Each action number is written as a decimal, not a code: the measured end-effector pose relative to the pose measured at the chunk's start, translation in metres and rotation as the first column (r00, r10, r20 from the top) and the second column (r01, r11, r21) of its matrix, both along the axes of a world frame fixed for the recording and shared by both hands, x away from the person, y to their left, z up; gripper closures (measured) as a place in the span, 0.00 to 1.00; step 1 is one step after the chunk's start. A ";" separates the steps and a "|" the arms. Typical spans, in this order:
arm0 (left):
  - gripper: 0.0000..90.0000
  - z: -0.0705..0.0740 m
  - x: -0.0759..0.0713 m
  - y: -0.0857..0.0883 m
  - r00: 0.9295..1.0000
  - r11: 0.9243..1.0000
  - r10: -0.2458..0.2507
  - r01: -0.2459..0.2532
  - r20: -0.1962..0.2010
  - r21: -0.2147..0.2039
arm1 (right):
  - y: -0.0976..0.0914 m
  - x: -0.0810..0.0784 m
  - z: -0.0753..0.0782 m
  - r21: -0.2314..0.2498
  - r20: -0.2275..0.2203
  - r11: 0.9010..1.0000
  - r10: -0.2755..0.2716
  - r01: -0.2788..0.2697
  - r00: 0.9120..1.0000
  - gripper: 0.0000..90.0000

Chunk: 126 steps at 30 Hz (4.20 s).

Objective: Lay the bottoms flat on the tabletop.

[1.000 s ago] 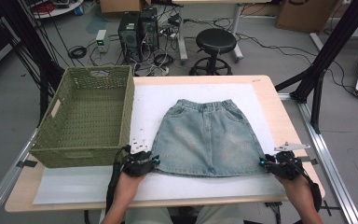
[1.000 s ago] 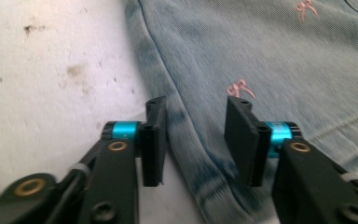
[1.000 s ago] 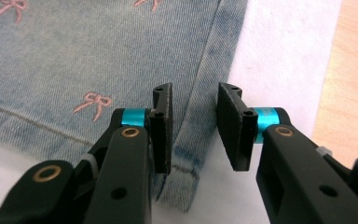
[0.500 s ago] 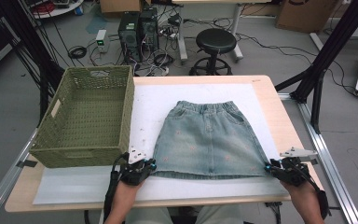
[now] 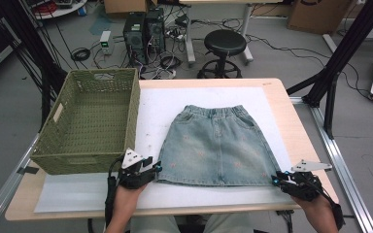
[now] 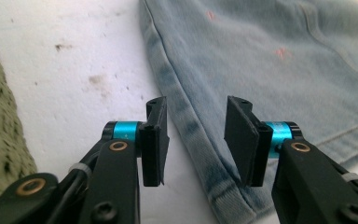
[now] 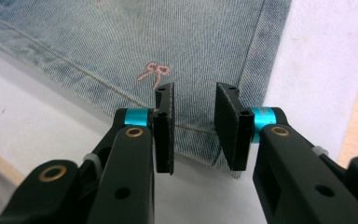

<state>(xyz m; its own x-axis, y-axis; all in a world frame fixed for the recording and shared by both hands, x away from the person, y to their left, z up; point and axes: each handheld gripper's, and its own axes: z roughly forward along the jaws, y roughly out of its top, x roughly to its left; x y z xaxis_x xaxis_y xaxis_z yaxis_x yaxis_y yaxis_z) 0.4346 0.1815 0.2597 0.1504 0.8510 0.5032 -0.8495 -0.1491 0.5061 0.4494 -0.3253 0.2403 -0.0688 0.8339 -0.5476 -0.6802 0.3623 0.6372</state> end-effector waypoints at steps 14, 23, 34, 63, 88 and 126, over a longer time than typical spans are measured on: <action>0.56 0.014 -0.016 -0.007 0.996 0.998 -0.033 0.028 0.081 0.064 | 0.093 -0.034 0.096 -0.067 0.082 0.992 0.113 -0.108 0.990 0.71; 0.52 0.015 -0.015 -0.004 0.996 0.997 -0.049 0.044 0.076 0.066 | 0.137 -0.009 0.133 -0.098 0.012 0.993 -0.068 0.069 0.998 0.64; 0.50 0.013 -0.011 -0.005 0.995 0.995 -0.061 0.055 0.073 0.082 | 0.171 -0.042 0.164 -0.125 0.011 0.992 -0.031 0.033 0.999 0.61; 0.50 0.006 -0.011 -0.004 0.994 0.991 -0.086 0.078 0.069 0.108 | 0.253 -0.034 0.219 -0.214 0.000 0.975 0.057 -0.056 0.998 0.52; 0.50 0.010 -0.012 -0.012 0.992 0.987 -0.105 0.095 0.071 0.133 | 0.125 -0.046 0.184 -0.060 0.010 0.998 -0.005 0.006 1.000 0.63; 0.50 0.002 -0.010 -0.006 0.990 0.989 -0.122 0.116 0.066 0.087 | 0.028 -0.003 0.091 -0.015 -0.014 0.999 -0.052 0.051 0.999 0.62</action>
<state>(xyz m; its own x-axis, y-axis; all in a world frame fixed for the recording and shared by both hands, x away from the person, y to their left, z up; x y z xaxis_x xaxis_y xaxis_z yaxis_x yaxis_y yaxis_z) 0.4246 0.1752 0.2622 0.2094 0.7842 0.5841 -0.8971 -0.0836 0.4339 0.4469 -0.2976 0.3318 -0.0340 0.8284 -0.5591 -0.6512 0.4060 0.6412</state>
